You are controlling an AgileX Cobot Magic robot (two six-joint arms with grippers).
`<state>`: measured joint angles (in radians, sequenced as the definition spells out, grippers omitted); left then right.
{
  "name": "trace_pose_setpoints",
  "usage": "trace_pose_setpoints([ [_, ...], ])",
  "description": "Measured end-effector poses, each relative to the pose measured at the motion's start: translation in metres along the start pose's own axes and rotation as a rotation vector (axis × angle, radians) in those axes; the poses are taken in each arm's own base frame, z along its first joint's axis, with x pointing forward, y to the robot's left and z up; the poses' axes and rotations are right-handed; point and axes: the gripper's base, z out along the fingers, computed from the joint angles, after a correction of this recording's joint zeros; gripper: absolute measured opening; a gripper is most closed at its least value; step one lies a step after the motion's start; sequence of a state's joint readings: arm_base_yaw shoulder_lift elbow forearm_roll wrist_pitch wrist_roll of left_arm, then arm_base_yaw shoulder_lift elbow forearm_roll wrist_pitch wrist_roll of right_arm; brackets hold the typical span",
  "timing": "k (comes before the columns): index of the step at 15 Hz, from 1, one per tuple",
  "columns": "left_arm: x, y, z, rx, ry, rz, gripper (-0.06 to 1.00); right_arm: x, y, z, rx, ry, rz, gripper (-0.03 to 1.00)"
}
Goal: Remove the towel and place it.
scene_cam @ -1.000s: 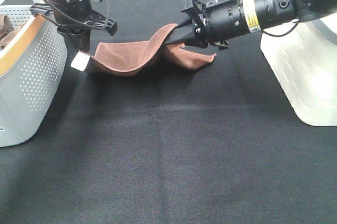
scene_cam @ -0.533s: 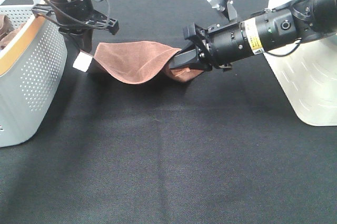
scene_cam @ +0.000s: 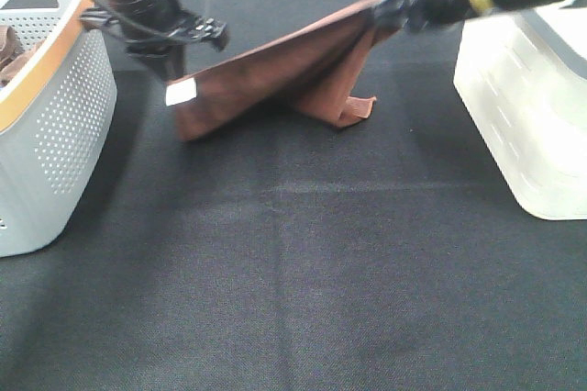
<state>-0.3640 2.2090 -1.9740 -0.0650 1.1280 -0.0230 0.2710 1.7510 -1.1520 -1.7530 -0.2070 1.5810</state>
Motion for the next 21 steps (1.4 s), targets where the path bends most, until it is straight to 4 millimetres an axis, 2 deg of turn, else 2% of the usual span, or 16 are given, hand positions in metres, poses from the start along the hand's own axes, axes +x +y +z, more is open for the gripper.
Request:
trace_pose_setpoints([
  [3, -0.004, -0.005, -0.005, 0.021, -0.05, -0.004, 0.0, -0.007, -0.005, -0.007, 0.096, -0.023, -0.034, 0.0],
  [5, -0.007, -0.009, -0.005, 0.052, -0.078, -0.017, 0.0, -0.005, -0.012, -0.008, 0.196, -0.002, -0.164, 0.0],
  [7, -0.009, -0.011, -0.006, 0.067, -0.105, -0.025, 0.0, -0.002, -0.017, -0.009, 0.262, 0.052, -0.199, 0.0],
  [10, -0.01, -0.014, -0.006, 0.07, -0.118, -0.021, 0.0, 0.006, -0.018, -0.01, 0.272, 0.129, -0.155, 0.0],
  [12, -0.01, -0.012, -0.006, 0.05, -0.116, -0.01, 0.0, 0.013, -0.013, -0.01, 0.218, 0.194, -0.046, 0.0],
  [17, -0.013, -0.005, -0.006, 0.009, -0.144, 0.003, 0.0, 0.011, -0.007, -0.009, 0.128, 0.163, 0.051, 0.0],
  [21, -0.005, -0.005, -0.005, 0.012, -0.061, 0.0, 0.0, 0.014, -0.004, -0.006, 0.106, 0.167, 0.214, 0.0],
])
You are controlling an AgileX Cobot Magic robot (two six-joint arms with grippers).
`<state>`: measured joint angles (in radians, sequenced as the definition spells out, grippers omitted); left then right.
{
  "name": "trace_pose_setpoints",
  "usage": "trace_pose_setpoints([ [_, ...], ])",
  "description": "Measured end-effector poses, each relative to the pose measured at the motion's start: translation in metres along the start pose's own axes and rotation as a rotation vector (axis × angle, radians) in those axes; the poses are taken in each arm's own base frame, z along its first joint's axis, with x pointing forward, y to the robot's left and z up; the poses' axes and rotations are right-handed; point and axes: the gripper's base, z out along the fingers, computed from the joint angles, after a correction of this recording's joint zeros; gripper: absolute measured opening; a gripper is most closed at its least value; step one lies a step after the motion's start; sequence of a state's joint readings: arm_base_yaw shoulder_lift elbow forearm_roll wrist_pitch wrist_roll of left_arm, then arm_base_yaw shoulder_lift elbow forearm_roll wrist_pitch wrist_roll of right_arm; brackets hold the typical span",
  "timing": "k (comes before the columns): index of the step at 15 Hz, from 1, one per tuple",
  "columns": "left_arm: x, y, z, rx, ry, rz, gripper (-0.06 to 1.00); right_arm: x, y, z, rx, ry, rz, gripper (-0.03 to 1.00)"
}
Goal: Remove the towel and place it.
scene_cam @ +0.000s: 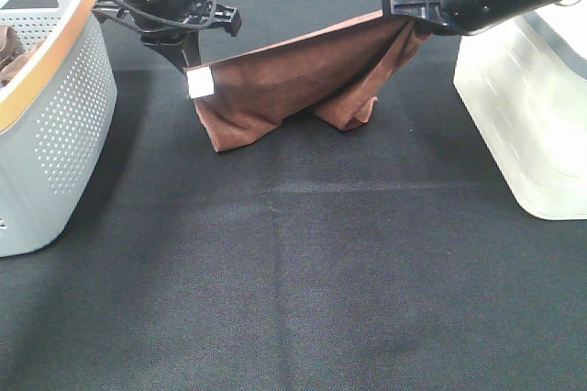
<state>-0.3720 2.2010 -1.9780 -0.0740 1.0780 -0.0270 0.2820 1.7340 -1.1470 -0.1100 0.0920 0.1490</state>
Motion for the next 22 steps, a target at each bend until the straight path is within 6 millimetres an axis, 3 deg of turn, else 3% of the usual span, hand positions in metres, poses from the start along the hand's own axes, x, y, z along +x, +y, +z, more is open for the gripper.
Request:
trace_pose_setpoints([
  [4, 0.007, 0.0, 0.0, -0.005, 0.073, 0.001, 0.0, 0.011, 0.003, 0.014, -0.011, 0.062, 0.058, 0.0],
  [9, 0.012, 0.005, 0.001, -0.009, 0.129, -0.008, 0.0, 0.032, 0.016, 0.011, -0.036, 0.281, -0.086, 0.0],
  [11, 0.025, -0.002, 0.013, -0.018, 0.188, 0.015, 0.0, 0.042, 0.017, 0.007, -0.042, 0.399, -0.081, 0.0],
  [14, 0.063, -0.023, 0.032, -0.027, 0.329, 0.072, 0.0, 0.055, 0.019, -0.001, -0.066, 0.574, -0.047, 0.0],
  [19, 0.089, -0.026, 0.021, -0.046, 0.385, 0.098, 0.0, 0.068, 0.028, -0.013, -0.173, 0.752, -0.034, 0.0],
  [22, 0.114, -0.027, 0.015, -0.017, 0.439, 0.078, 0.0, 0.074, 0.032, -0.021, -0.214, 0.865, 0.0, 0.0],
])
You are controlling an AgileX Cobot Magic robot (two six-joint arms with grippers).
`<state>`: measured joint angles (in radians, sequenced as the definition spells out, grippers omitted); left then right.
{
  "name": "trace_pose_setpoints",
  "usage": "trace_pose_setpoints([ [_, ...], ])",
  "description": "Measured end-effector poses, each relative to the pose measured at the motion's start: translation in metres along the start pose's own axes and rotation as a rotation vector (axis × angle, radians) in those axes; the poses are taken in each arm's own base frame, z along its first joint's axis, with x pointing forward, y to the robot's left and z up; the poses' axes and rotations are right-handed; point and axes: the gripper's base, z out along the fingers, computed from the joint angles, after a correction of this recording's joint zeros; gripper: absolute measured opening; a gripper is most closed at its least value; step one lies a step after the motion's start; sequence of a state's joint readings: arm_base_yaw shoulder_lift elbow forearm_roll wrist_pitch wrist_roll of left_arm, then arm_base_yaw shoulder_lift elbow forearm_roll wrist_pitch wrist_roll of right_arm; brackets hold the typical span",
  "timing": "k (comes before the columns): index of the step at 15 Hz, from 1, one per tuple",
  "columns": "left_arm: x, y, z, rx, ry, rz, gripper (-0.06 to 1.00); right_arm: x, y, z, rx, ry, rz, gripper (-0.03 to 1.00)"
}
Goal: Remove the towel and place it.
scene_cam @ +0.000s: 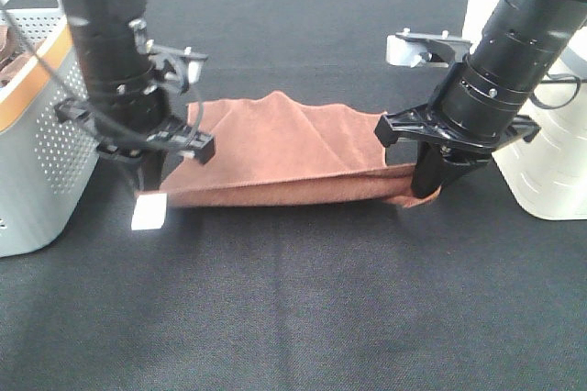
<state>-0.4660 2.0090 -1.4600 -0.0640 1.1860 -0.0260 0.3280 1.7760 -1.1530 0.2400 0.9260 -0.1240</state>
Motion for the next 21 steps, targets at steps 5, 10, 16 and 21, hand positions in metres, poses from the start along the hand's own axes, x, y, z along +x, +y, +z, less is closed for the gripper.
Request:
trace_pose_setpoints([
  [5, 0.024, 0.002, 0.027, 0.003, 0.119, -0.013, 0.01, 0.014, 0.001, 0.011, -0.038, 0.086, 0.028, 0.11],
  [10, 0.026, 0.0, 0.025, 0.036, 0.137, 0.015, 0.54, 0.024, -0.001, 0.012, -0.02, 0.183, 0.013, 0.75],
  [16, 0.043, -0.005, -0.034, 0.067, -0.034, 0.028, 0.7, 0.036, 0.003, -0.005, -0.032, 0.236, 0.001, 0.82],
  [21, 0.077, -0.007, -0.104, 0.074, -0.25, 0.048, 0.7, 0.063, 0.02, -0.069, -0.065, 0.044, -0.039, 0.82],
])
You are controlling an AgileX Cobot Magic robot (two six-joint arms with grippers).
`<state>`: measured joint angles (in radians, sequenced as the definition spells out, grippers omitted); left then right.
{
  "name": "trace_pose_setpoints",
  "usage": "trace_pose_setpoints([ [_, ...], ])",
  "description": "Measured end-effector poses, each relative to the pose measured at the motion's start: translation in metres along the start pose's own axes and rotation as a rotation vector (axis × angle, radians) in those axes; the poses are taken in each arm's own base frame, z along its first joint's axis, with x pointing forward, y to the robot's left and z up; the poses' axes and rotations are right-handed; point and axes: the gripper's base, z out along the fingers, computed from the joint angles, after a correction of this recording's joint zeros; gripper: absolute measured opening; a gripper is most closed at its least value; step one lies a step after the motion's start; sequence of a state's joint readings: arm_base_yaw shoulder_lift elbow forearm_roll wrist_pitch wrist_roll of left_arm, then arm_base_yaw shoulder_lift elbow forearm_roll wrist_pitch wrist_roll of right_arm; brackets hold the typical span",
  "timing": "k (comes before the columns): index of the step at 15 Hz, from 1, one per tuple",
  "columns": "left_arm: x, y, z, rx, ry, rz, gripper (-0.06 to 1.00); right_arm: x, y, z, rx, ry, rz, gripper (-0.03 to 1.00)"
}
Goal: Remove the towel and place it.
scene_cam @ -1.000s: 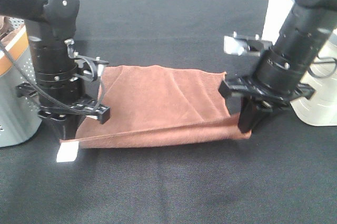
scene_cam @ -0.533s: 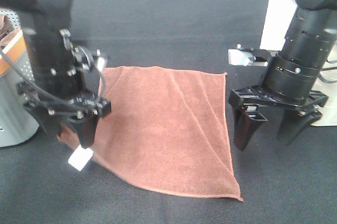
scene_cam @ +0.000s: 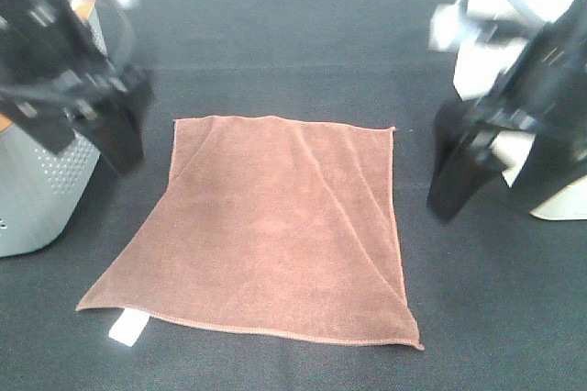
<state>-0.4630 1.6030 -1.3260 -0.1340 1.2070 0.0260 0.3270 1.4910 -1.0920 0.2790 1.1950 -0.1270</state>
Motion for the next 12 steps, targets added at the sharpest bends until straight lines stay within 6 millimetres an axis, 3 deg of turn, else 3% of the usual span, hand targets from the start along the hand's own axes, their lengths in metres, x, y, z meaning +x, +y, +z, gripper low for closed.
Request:
trace_pose_setpoints([
  [3, 0.021, -0.006, -0.051, 0.001, -0.153, 0.02, 0.7, 0.035, 0.017, -0.046, -0.022, -0.18, -0.048, 0.82],
  [5, 0.041, -0.009, -0.084, -0.006, -0.258, 0.036, 0.7, 0.053, 0.023, -0.064, -0.02, -0.266, -0.073, 0.82],
  [8, 0.099, -0.012, -0.145, -0.037, -0.483, 0.067, 0.7, 0.109, 0.036, -0.101, -0.013, -0.48, -0.127, 0.82],
  [10, 0.142, -0.009, -0.158, -0.074, -0.568, 0.078, 0.7, 0.141, 0.035, -0.101, 0.019, -0.547, -0.146, 0.82],
  [11, 0.142, -0.009, -0.158, -0.074, -0.568, 0.078, 0.7, 0.141, 0.035, -0.101, 0.019, -0.547, -0.146, 0.82],
  [12, 0.166, -0.008, -0.156, -0.082, -0.593, 0.079, 0.7, 0.159, 0.032, -0.094, 0.051, -0.566, -0.152, 0.82],
])
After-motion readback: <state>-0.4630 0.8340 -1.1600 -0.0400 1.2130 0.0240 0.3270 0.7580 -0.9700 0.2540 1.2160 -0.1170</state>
